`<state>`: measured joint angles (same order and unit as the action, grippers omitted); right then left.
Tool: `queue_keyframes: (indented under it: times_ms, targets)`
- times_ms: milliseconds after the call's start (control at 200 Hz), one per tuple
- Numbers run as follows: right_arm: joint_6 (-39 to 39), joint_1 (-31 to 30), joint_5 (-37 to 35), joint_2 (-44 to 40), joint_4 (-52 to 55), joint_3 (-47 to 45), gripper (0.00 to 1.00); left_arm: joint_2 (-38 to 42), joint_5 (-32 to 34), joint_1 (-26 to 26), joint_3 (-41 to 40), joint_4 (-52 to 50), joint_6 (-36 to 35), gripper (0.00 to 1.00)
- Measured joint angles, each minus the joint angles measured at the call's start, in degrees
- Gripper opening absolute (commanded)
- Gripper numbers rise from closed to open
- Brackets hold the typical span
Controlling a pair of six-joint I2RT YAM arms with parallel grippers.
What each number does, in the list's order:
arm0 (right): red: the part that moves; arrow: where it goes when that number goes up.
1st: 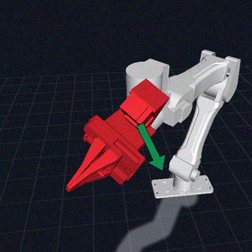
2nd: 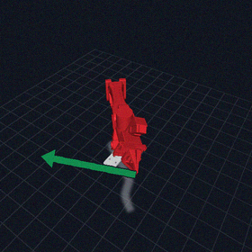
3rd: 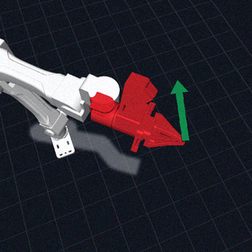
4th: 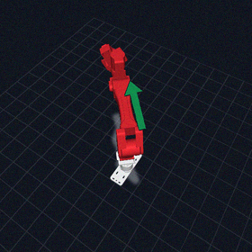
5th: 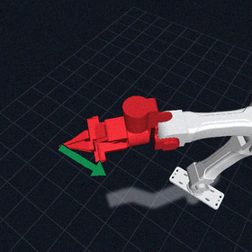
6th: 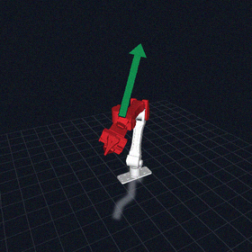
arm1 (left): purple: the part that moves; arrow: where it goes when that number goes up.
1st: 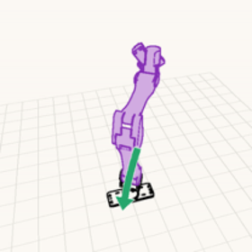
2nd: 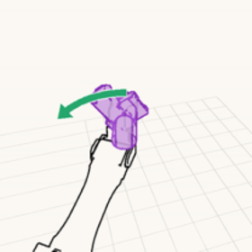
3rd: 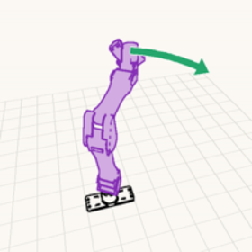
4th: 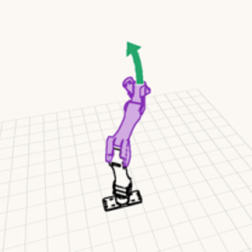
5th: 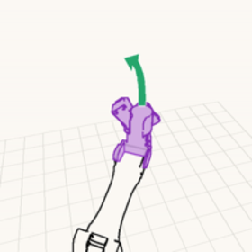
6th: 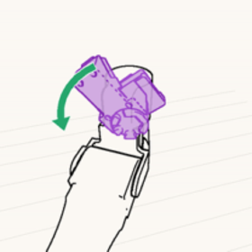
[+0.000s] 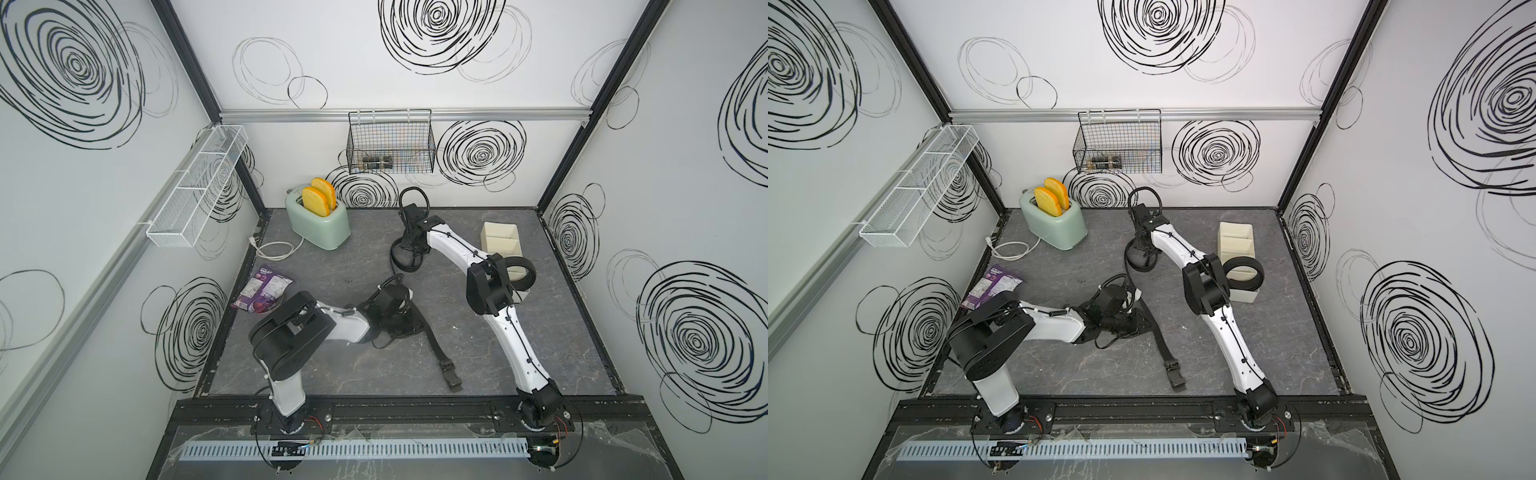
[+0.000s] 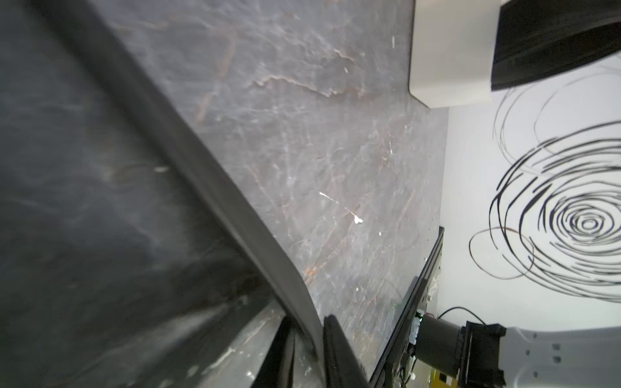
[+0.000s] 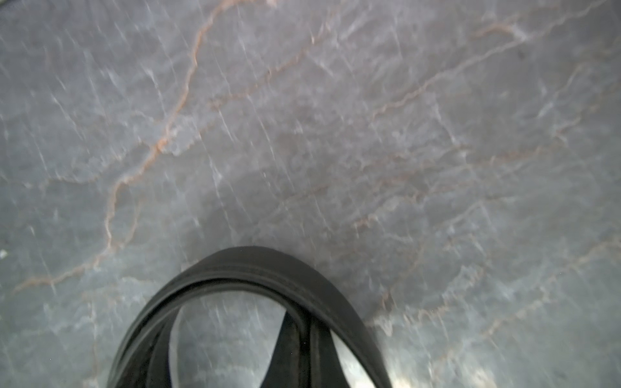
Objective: Place the belts into the storage roll
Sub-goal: Roll the belt at the center of the board.
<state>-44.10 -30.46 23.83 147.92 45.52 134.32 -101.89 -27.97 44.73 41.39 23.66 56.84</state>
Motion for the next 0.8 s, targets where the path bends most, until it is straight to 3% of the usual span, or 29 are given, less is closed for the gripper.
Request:
queue_keyframes:
  times_ms: [75, 150, 300, 410, 606, 801]
  targets:
    - [-0.5, 0.0, -0.2, -2.2, 1.3, -3.6, 0.00, 2.2, -1.0, 0.3, -2.1, -0.1, -0.5, 0.42]
    - [-3.0, -0.1, -1.0, -6.0, 0.3, -10.4, 0.00, 8.0, -1.4, -0.5, -6.3, -2.7, -1.4, 0.47]
    - [-13.1, -1.0, -0.5, -16.9, -8.3, -30.0, 0.00, 21.4, 0.1, -5.9, -9.0, -12.8, -6.2, 0.53]
    - [-18.8, -1.6, -0.5, -19.2, -11.8, -34.3, 0.00, 25.9, 1.0, -12.5, -7.6, -16.9, -9.9, 0.53]
    - [-26.3, -2.9, -0.9, -22.8, -18.1, -41.7, 0.00, 18.0, 1.3, -22.9, -1.4, -19.3, -14.8, 0.52]
    - [-28.3, -3.8, -1.5, -24.3, -18.8, -44.2, 0.00, 6.9, 1.1, -23.1, 8.2, -20.5, -19.8, 0.52]
